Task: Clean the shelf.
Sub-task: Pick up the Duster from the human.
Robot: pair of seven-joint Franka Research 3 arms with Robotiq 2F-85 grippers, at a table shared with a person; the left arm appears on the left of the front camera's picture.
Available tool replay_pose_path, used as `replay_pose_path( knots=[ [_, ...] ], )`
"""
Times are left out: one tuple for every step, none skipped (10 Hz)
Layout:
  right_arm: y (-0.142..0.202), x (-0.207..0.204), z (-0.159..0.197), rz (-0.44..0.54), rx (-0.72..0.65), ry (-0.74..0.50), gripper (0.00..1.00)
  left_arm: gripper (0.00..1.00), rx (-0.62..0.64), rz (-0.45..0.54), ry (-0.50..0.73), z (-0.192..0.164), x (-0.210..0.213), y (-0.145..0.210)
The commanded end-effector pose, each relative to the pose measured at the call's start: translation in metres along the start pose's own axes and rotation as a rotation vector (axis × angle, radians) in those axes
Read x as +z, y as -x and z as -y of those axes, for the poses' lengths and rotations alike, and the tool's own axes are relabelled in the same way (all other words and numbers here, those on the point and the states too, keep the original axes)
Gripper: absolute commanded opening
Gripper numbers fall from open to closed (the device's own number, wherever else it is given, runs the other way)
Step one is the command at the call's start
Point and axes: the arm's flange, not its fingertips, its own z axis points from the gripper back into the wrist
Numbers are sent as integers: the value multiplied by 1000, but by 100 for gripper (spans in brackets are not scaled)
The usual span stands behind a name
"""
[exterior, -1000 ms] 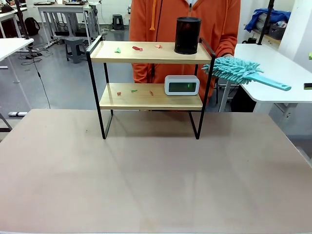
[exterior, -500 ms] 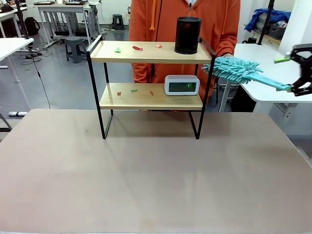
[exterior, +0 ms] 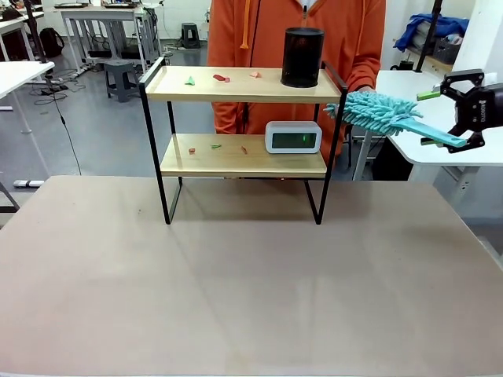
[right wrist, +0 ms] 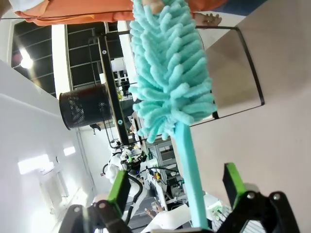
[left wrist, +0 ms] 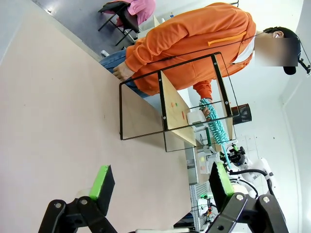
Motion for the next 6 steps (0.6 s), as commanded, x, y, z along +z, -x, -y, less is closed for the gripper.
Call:
replay_pose_path(
  knots=[
    [-5,-3,-11,-3,-24,-15,100,100,-24,15,20,-1,-2,0],
    [-5,-5,-11,-4,-21,-6,44,100,-24,15,20,-1,-2,0],
    [-6,-5,-10,-14,-26,-10,44,100,-24,15,20,-1,-2,0],
    [-7,-7,-8,-20,-29,-7,0,100,-24,15,20,-1,-2,0],
    [-7,-9,-6,-20,-30,-1,0,100,-24,15,20,-1,-2,0],
    [-7,-9,-6,-17,-33,1,0,100,-24,15,20,-1,-2,0]
  ],
)
